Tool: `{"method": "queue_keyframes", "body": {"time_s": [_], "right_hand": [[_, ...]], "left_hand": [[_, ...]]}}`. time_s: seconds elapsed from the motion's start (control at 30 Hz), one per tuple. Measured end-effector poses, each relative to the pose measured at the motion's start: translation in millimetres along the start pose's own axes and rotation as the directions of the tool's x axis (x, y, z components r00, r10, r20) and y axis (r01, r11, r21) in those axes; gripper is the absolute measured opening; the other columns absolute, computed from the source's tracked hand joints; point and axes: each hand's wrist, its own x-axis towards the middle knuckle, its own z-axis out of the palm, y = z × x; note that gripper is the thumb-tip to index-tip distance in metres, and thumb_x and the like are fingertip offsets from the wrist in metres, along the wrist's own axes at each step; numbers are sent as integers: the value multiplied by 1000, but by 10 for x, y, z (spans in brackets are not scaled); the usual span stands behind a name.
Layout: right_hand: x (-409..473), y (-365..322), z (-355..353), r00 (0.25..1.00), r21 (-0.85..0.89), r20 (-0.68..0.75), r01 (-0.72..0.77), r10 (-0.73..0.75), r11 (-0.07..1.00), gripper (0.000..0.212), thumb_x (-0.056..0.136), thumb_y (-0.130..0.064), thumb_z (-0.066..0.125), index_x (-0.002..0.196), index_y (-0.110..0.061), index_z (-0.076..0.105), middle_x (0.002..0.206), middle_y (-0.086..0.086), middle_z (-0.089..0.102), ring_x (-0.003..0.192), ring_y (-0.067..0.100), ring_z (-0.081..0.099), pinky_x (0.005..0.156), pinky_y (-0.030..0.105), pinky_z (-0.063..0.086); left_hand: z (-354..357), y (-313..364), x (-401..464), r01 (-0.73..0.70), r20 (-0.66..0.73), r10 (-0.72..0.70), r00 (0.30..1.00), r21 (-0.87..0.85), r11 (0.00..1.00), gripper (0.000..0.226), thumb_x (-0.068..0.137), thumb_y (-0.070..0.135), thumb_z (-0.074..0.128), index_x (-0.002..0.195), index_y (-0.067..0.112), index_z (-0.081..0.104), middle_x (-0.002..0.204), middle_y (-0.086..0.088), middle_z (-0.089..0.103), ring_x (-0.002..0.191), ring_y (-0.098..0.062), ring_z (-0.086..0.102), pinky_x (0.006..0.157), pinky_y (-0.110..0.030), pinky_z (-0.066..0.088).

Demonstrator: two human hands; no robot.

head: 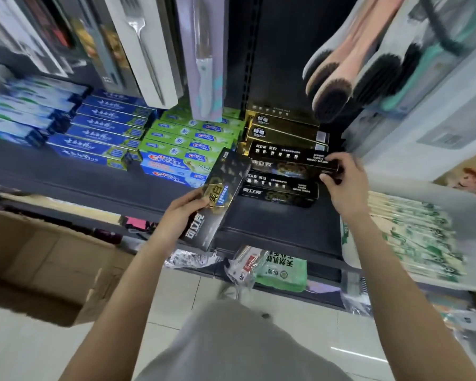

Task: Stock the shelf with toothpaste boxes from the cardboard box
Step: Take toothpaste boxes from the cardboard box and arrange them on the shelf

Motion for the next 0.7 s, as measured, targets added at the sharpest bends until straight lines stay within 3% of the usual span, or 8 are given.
{"method": "queue_keyframes", "body": {"time_s": [0.13, 0.23, 0.3, 0.37, 0.47, 0.57, 0.63, 0.7], "right_hand": [[35, 79, 202, 999, -139, -24, -33, 30, 990, 31, 85, -3, 59, 114, -14, 57, 120, 16, 45, 104, 30, 50, 94, 30, 40], [-86, 26, 131, 989, -269, -125, 43, -79, 962, 29, 86, -12, 60, 115, -15, 61, 124, 20, 43, 110, 33, 43, 96, 34, 38], [-208, -123, 31, 981, -157, -115, 139, -158, 978, 33, 86, -19, 63, 118, -21, 58, 128, 15, 41, 114, 29, 42, 98, 31, 35], [-357, -317, -35, 978, 109, 140, 143, -157, 984, 55, 85, -27, 68, 132, -37, 42, 134, 2, 32, 121, 18, 41, 101, 29, 37], [-474, -366, -41, 868, 99, 448, 190, -214, 977, 87, 80, -32, 73, 140, -52, 14, 146, -1, 27, 134, 14, 31, 102, 29, 31], [-416, -229, -50, 893, 26, 410, 191, -185, 981, 69, 79, -28, 74, 137, -36, 38, 129, 3, 49, 117, 21, 50, 90, 31, 40], [-364, -159, -60, 943, -4, 305, 142, -134, 990, 56, 80, -24, 74, 130, -26, 48, 121, 7, 53, 108, 25, 54, 83, 29, 40], [-300, -96, -37, 975, -59, 206, 91, -77, 994, 53, 81, -23, 72, 129, -23, 49, 120, 10, 52, 105, 27, 54, 79, 27, 38]], "left_hand": [[136, 23, -17, -45, -28, 44, 999, -19, 999, 36, 88, 4, 54, 121, 16, 62, 93, 7, 72, 95, -16, 63, 92, -27, 43], [242, 16, -54, -75, 17, 75, 997, 20, 997, 41, 88, 2, 56, 124, 20, 59, 101, 2, 70, 88, -9, 66, 84, -18, 48], [300, 83, -54, -128, 57, 119, 991, 190, 973, 46, 86, 6, 61, 128, 25, 55, 101, 1, 66, 80, -7, 65, 73, -17, 48], [346, 162, -1, -266, 175, 205, 963, 496, 827, 51, 84, 18, 68, 132, 30, 52, 110, 5, 59, 99, -11, 59, 87, -23, 42], [521, 324, 102, -483, 434, 216, 875, 744, 462, 57, 82, 41, 65, 136, 37, 46, 125, 9, 55, 114, -11, 51, 97, -29, 37], [774, 433, 246, -615, 549, 367, 751, 784, 83, 54, 84, 37, 66, 136, 32, 49, 132, 9, 56, 116, -14, 54, 95, -30, 36], [884, 431, 335, -638, 540, 528, 655, 770, 5, 52, 80, 37, 70, 130, 28, 56, 128, 6, 60, 117, -18, 55, 99, -37, 35], [937, 340, 464, -618, 425, 658, 621, 782, 78, 56, 76, 33, 74, 128, 23, 57, 130, 1, 57, 121, -22, 50, 102, -46, 36]]}}
